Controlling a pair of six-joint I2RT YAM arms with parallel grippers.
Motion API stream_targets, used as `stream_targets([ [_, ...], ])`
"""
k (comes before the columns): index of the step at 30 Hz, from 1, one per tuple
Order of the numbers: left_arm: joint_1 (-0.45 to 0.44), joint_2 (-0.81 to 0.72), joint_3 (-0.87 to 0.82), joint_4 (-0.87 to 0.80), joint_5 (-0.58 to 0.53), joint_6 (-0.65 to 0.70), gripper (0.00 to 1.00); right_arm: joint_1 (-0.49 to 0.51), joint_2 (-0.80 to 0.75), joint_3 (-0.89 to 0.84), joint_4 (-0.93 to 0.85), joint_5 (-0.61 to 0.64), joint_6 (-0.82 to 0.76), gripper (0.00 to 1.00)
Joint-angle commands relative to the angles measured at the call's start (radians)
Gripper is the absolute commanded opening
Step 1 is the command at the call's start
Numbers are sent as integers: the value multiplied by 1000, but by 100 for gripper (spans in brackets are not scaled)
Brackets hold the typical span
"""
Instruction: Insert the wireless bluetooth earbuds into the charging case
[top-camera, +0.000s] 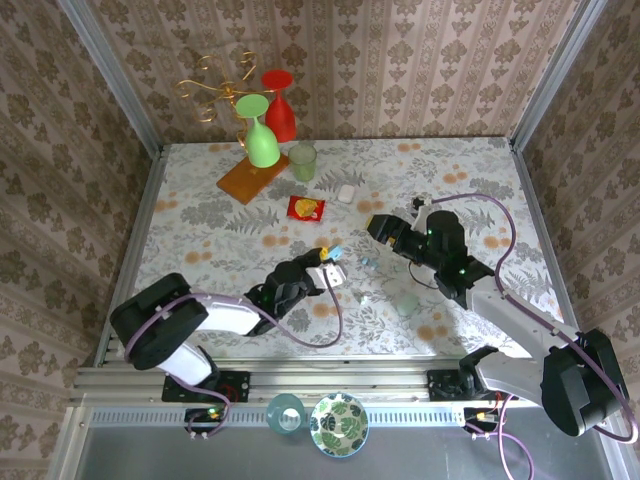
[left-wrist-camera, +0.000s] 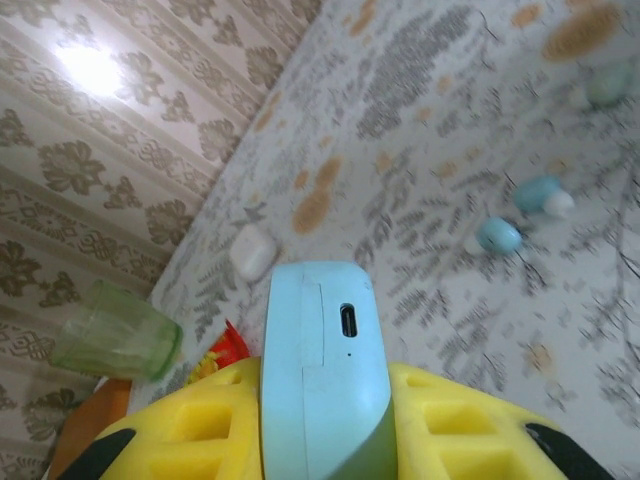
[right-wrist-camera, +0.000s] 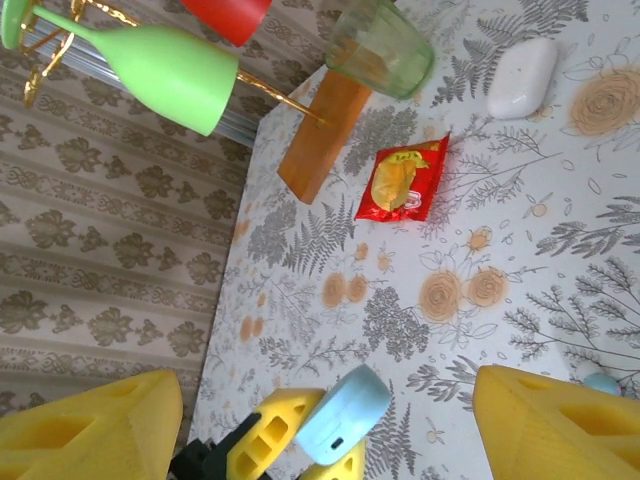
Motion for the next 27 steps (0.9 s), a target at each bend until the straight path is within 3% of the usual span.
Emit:
stream_targets([
  [1,-36,-34,46,-230,-105,-2,17,-4,10,18,-30,38,-20,77],
  [4,-75,-14,115,-370,-183,-35,18,-4,7,18,-46,49,-24,77],
  [8,-132,60,166,-401,-356,-61,17,-7,-6,11,-67,67,-36,76],
  [12,-146,133,262,-538,-491,-133,17,-13,-24,2,-80,66,-43,76],
  [15,-148,177,314,-626,-516,-187,17,-22,-44,-5,-99,69,-53,76],
  [20,-134,249,421,-839,-460,-274,22,-41,-79,-21,-121,80,-64,76],
  [23,-134,284,455,-880,-454,-284,23,-55,-97,-35,-125,80,-65,76],
  [25,-130,292,478,-913,-436,-295,28,-62,-105,-41,-129,80,-66,76],
  [27,-127,296,497,-943,-410,-309,44,-66,-113,-45,-135,79,-69,76],
])
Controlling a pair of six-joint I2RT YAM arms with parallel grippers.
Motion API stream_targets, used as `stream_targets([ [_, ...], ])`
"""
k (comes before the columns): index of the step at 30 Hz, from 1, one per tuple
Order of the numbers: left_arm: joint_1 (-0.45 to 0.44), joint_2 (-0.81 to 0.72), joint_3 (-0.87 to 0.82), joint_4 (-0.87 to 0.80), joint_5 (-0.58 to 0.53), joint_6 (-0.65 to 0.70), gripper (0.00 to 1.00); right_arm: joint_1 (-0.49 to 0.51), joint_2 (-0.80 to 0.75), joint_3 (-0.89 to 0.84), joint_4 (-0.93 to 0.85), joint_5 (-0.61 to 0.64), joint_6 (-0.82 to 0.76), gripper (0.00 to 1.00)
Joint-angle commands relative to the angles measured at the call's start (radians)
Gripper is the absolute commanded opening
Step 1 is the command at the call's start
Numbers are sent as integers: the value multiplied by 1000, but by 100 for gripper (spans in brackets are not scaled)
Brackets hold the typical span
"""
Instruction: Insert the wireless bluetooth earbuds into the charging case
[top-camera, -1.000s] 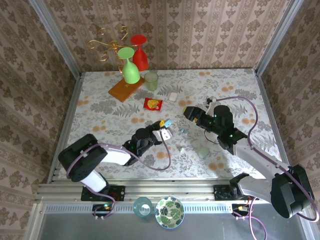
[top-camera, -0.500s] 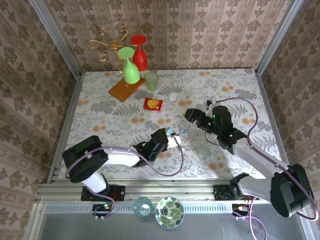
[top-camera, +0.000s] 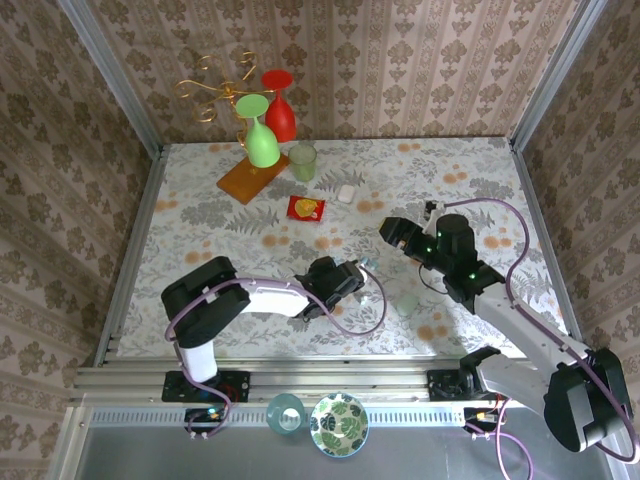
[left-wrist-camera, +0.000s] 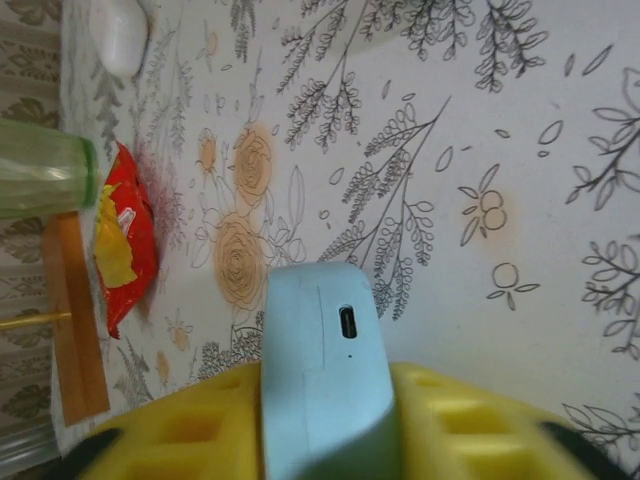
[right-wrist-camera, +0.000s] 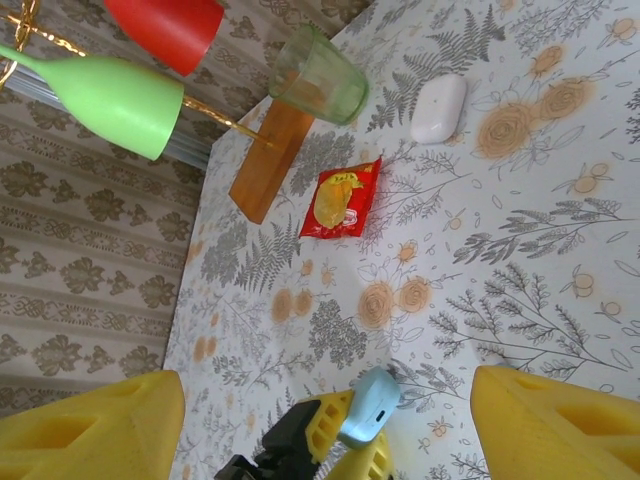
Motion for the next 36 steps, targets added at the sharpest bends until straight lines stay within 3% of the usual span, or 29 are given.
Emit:
stream_targets([
  [1,13,12,47,-134,47,-67,53,-11,-27,-18,-27,31,-19,76],
  [7,12,-20,80,-184,96,-87,82,-24,-42,-11,-50,44,-42,76],
  [12,18,-142,60,-154,168,-125,93,-25,-42,1,-80,72,-83,77],
  [19,83,-361,-68,-46,270,-219,99,-23,-4,29,-96,79,-110,78],
  [25,267,-581,-265,93,415,-411,99,24,85,50,-89,112,-147,80],
  [29,384,-707,-341,121,459,-482,100,113,202,96,-125,180,-172,80],
  [36,519,-875,-437,121,423,-548,100,327,457,209,-139,294,-138,80],
])
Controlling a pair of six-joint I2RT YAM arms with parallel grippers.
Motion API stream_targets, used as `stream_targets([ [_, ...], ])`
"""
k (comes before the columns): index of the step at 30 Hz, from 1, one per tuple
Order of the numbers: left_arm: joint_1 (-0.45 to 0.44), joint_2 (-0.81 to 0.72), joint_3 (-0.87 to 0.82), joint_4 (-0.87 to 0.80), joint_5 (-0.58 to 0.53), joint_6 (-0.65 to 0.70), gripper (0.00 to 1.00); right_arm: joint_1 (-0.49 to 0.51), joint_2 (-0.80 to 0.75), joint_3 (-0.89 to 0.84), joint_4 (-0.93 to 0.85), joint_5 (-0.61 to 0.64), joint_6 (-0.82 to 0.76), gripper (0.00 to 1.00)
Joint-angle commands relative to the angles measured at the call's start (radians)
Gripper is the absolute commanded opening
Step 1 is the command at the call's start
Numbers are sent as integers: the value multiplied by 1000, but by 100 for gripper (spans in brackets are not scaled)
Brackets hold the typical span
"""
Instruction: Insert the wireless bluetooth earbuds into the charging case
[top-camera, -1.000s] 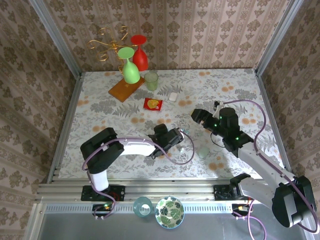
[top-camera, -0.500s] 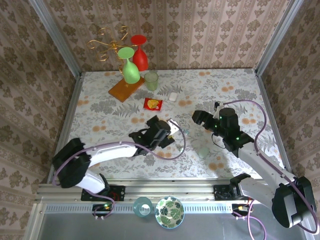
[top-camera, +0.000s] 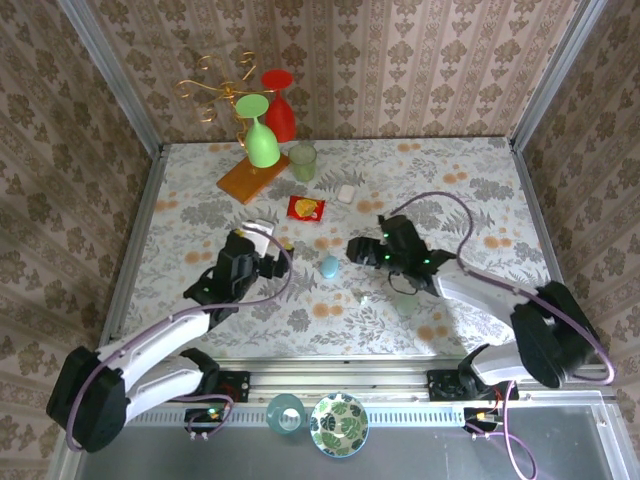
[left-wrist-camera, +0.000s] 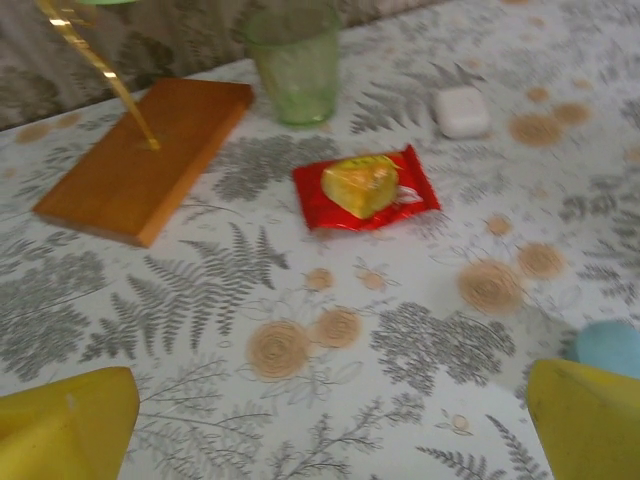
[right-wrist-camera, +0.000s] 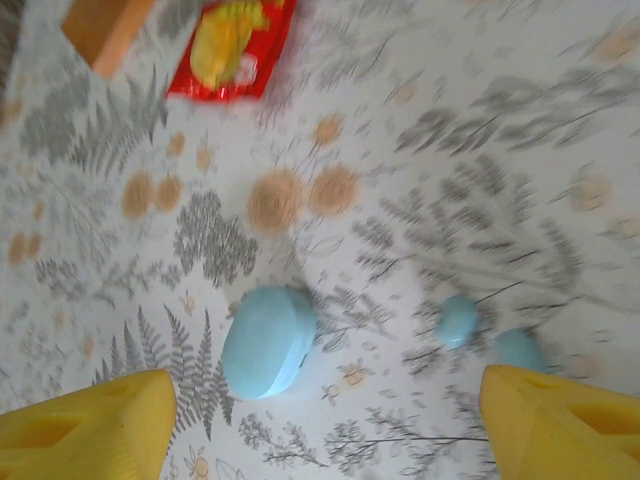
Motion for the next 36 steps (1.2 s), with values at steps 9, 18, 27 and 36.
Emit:
stream_targets([
  [9,75,-113,-58,-23,3,-55,100,178,305,191,-39,132,42,68],
  [18,78,-111,-79,-12,7,-60,100,176,448,332,-114,88,-75,54],
  [27,85,-102,-82,-15,8,-70,100,180,458,339,-82,37,-296,69],
  [36,98,-71,-73,6,25,-69,100,217,456,331,-141,139,-354,62],
])
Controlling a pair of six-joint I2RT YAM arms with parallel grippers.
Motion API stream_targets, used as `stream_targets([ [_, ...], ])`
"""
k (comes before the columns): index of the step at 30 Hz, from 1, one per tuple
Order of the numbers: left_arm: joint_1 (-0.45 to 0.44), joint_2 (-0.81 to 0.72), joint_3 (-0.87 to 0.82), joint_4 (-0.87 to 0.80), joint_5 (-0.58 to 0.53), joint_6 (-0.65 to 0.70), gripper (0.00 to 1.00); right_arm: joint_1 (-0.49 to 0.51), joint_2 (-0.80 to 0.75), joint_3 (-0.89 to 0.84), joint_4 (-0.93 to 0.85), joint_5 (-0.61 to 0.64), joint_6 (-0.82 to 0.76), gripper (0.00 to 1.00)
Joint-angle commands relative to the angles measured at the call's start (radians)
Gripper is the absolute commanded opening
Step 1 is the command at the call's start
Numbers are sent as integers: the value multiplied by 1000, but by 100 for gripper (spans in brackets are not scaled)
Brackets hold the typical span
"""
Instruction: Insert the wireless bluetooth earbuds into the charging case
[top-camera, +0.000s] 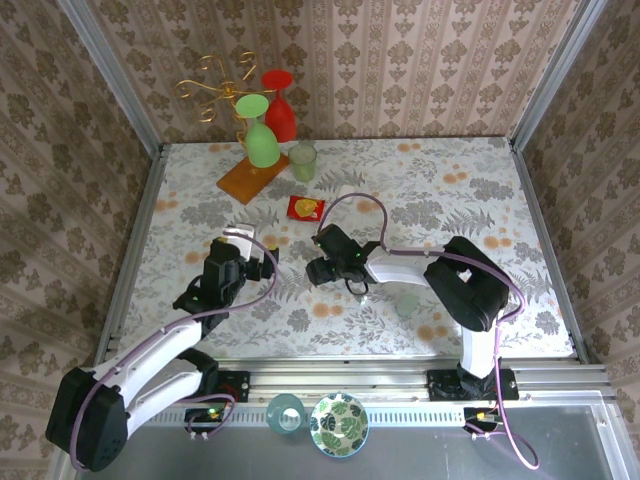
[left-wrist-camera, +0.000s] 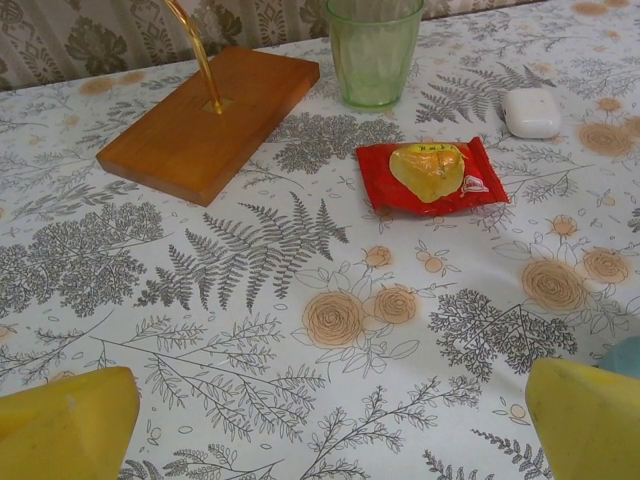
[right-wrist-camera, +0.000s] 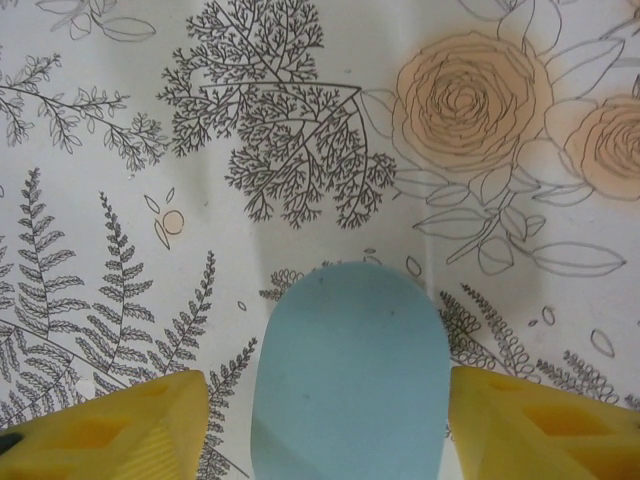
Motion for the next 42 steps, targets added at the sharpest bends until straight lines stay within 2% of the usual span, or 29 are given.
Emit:
stream_targets([
  [1,9,8,1,13,18,-25,100,17,-9,-12,-34,52,-36,61],
  [10,12,11,2,11,26,-32,100,25,-11,-37,-45,78,-39,53],
  [17,13,12,-1,19,38,-32,100,23,-35,-37,-59,112,-80,35],
  [19,14,13,-5,33,44,-27,100,14,-64,-48,-48,89,-111,32],
  [22,14,13,-7,72,70,-9,100,-23,-134,-84,-21,-22,-177,29],
  [25,14,16,-30,171,170,50,100,-89,-225,-117,-19,-204,-263,28],
  [27,14,30,-27,217,255,91,100,-137,-292,-123,-56,-370,-340,28],
  [30,12,59,-2,248,447,143,100,-201,-379,-98,-167,-516,-444,27],
  [32,8,80,5,310,610,156,100,-238,-437,-71,-257,-576,-514,26],
  [35,6,115,9,417,779,134,100,-270,-514,-37,-364,-635,-607,25],
  [42,-1,226,59,563,1077,67,98,-279,-592,22,-506,-756,-716,23],
])
